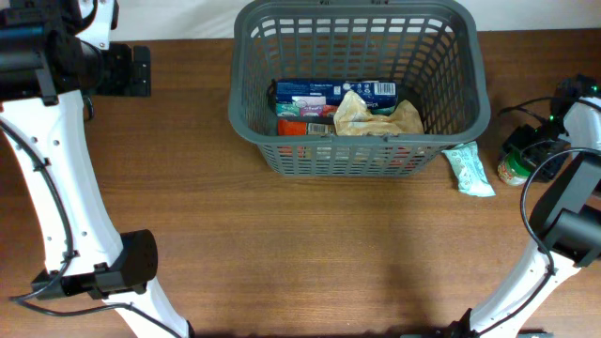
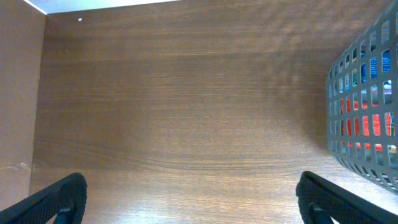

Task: Pack container
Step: 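Reach the right gripper to the green-lidded jar and grasp it, then carry the jar over the basket with the right gripper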

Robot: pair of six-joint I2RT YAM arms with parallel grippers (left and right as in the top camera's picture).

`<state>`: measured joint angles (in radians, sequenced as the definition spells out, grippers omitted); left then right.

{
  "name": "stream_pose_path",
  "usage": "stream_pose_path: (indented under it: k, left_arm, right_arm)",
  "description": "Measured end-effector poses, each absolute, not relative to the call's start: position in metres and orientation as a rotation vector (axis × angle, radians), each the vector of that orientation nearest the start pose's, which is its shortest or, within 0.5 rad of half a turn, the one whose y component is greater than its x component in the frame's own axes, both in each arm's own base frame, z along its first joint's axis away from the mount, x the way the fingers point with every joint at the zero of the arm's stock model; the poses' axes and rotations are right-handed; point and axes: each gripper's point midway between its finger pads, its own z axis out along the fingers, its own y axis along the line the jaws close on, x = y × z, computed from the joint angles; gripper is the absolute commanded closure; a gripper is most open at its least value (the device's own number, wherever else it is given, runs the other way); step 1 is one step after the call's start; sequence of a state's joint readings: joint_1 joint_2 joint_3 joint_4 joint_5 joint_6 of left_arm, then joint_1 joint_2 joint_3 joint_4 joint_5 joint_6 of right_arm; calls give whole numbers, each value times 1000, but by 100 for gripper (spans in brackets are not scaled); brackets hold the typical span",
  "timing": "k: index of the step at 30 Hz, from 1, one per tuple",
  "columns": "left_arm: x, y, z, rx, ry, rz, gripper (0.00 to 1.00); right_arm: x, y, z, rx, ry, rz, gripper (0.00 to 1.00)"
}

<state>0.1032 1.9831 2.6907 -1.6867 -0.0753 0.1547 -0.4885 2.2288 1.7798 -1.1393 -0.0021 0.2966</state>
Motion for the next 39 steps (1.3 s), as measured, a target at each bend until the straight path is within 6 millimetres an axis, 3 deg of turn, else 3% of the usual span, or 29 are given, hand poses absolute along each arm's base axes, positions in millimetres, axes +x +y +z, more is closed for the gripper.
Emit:
stream_pose_path:
  k: [3, 4, 10, 15, 22, 25, 28, 29, 31, 33, 36, 39]
  left_arm:
    - [406, 55, 357, 37, 2557, 195, 1]
    - [406, 55, 357, 36, 2557, 196, 1]
    - [406, 55, 357, 37, 2557, 195, 1]
    - [406, 55, 357, 37, 2557, 195, 1]
    - [406, 55, 357, 37, 2557, 195, 1]
    - [406, 55, 357, 36, 2557, 196, 1]
    - [406, 55, 357, 36, 2557, 196, 1]
    - [406, 55, 357, 36, 2558, 196, 1]
    - [406, 55, 357, 37, 2557, 195, 1]
    - [406, 55, 356, 36, 2558, 194, 1]
    - [406, 55, 356, 34, 2558, 195, 1]
    - [406, 55, 356, 33, 2558, 194, 1]
  right_arm:
    - [375, -199, 24, 1207, 2919, 6, 30]
    - [375, -199, 24, 1207, 2919, 6, 36]
    - [374, -199, 24, 1200, 2922, 5, 47]
    - [374, -199, 25, 1199, 2921, 0, 67]
    - [376, -196, 26, 1200, 2920, 34, 79]
    - [378, -190, 31, 1201, 2921, 88, 79]
    - [392, -188, 53, 1172, 2886, 160, 81]
    - [400, -188, 69, 1152, 2857, 186, 82]
    - [423, -189, 127, 1076, 2730, 242, 84]
    - [428, -186, 160, 1038, 2681, 273, 84]
    - [434, -171, 253, 884, 2518, 312, 86]
    - [422, -143, 333, 712, 2383, 303, 90]
